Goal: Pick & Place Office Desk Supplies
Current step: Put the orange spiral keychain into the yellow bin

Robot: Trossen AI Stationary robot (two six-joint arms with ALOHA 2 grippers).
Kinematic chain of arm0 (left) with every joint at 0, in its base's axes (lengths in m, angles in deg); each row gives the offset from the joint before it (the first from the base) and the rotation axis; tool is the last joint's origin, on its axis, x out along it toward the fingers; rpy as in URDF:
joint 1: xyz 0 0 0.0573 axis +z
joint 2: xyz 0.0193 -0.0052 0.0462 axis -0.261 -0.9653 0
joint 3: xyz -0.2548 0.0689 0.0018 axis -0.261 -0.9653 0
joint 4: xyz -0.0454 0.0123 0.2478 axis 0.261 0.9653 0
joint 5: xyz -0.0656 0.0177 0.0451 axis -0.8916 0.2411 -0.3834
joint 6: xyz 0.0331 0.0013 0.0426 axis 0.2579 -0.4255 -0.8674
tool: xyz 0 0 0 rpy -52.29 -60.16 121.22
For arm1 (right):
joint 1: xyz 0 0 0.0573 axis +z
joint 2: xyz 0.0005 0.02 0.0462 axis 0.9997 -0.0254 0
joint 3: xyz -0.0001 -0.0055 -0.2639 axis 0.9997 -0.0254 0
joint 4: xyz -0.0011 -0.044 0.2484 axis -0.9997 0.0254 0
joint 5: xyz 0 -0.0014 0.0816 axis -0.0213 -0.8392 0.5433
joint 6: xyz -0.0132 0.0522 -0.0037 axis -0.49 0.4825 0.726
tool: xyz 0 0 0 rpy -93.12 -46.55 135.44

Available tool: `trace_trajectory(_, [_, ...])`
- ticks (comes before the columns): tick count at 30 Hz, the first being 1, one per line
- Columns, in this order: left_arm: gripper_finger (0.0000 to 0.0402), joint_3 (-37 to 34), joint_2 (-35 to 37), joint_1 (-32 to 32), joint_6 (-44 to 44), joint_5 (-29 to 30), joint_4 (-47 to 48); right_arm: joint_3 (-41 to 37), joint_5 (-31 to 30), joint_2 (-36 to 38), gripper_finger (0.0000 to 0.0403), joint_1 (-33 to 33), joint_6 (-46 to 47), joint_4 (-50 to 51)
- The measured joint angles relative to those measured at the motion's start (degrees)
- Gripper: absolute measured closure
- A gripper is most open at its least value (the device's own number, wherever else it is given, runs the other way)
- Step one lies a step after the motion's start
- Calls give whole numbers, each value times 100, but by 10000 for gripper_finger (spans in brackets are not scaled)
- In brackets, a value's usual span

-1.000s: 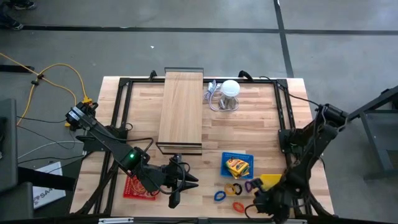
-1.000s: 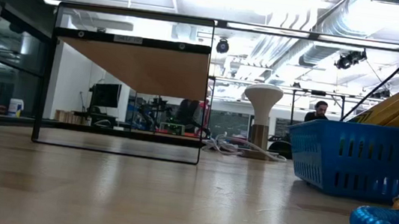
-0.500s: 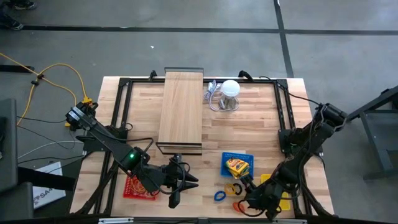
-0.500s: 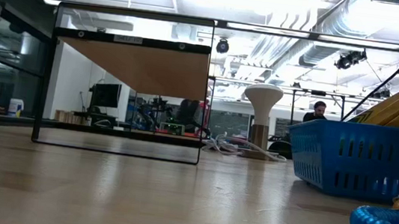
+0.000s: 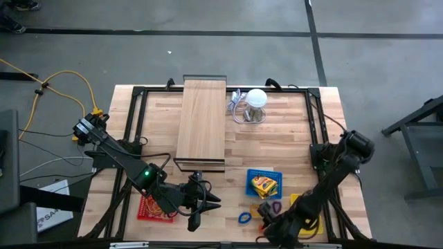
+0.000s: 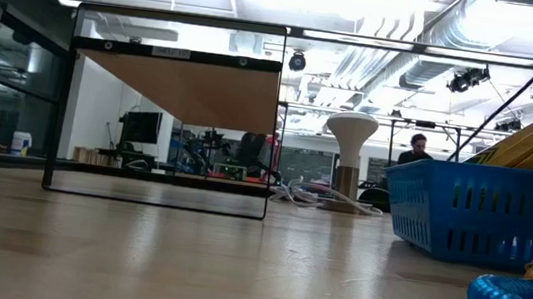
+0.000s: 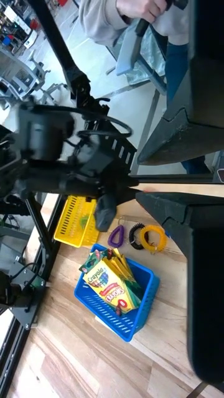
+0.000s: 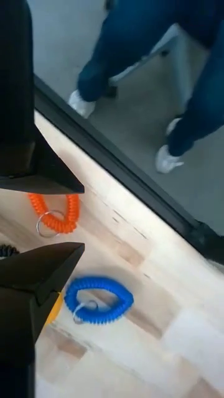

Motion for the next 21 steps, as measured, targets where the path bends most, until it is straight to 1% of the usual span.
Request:
trace_trajectory(3, [325, -1, 1, 0, 0, 0, 2, 246, 1, -286, 279, 28, -74, 259])
trace_trajectory(6, [325, -2, 1, 0, 0, 0, 1, 373, 2, -394, 279, 41, 10, 378])
trace_trajectory(11, [325, -1, 0, 0, 0, 0, 1, 371, -11, -394, 279, 96, 806, 716])
trace_trajectory(13, [325, 0, 1, 0, 0, 0, 2, 370, -10, -394, 279, 161, 956, 738])
trace_trajectory(17, [325, -2, 0, 0, 0, 0, 2, 370, -45, -394, 279, 316, 959, 727])
trace_trajectory(21, [325, 0, 0, 0, 0, 0, 0, 370, -251, -439, 279, 446, 966, 697])
